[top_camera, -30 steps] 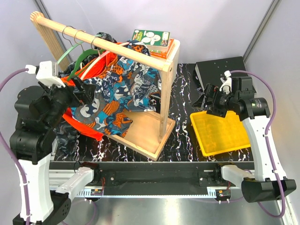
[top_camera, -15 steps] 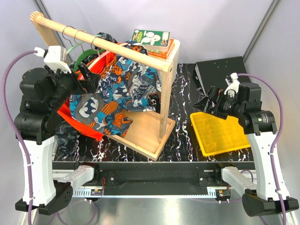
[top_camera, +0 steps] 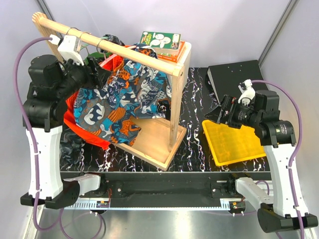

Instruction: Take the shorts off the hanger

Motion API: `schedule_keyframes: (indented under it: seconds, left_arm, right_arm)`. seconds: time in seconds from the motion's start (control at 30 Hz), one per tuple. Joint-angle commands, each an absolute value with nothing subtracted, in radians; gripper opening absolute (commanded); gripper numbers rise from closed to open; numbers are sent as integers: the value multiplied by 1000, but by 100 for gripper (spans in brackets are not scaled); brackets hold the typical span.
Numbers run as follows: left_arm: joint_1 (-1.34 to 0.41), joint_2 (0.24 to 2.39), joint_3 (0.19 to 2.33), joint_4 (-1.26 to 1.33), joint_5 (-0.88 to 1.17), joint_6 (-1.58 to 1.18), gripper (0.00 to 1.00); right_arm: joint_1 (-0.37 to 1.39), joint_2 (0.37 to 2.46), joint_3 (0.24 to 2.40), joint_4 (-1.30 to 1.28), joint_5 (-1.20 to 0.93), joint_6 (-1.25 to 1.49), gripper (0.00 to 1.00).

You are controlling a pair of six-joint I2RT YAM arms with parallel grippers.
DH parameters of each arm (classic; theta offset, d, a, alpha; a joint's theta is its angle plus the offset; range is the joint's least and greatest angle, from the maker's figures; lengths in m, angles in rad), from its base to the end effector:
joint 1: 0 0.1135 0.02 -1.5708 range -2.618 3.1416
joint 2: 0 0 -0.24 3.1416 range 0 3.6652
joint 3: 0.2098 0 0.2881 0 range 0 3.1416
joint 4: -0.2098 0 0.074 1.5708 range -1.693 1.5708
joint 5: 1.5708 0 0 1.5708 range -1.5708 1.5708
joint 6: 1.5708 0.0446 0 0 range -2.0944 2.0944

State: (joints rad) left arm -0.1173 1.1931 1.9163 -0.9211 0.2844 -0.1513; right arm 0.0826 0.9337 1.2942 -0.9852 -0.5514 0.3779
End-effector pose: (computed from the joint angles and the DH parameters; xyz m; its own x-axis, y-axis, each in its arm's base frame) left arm 0.2146 -0.0379 0.5451 -0.2511 -0.1161 -0.9610 0.3517 0.9140 -0.2023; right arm 0.2079 0.0407 0.3965 -0.7239 0.2554 -0.6409 -0.2439 0.7742 0.5841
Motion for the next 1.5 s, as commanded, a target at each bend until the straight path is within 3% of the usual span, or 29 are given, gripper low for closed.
schedule_keyframes:
  seconds: [0.0,0.2,0.3,0.43,0.57,1.03,1.2,1.47]
  left_arm:
    - [-110,1192,1936,-867,399,-146,62]
    - [-110,1157,1891,-831,425,-141,38]
    - [-110,1134,1870,-798,454,-141,31]
    - [-110,1131,1878,-788,497,-153,8]
    - [-112,1124,1881,-769,515,-185,0]
    - [-87,1089,1991,-687,497,-376,0]
    - [-89,1022,2014,-684,387,-403,0]
    - [-87,842,1829,-623,331,-416,0]
  right_arm:
    - [89,907,1301,-974,-577,373,100]
    - [89,896,1296,-976,-589,391,100]
    - [87,887,1296,-976,-584,394,100]
    - [89,882,1301,-979,-586,399,100]
    - [89,877,1307,-985,-575,402,100]
    - [87,884,1325,-1002,-566,400,100]
    - [87,884,1330,-1002,-563,400,100]
    - [89,896,1318,-996,-563,397,100]
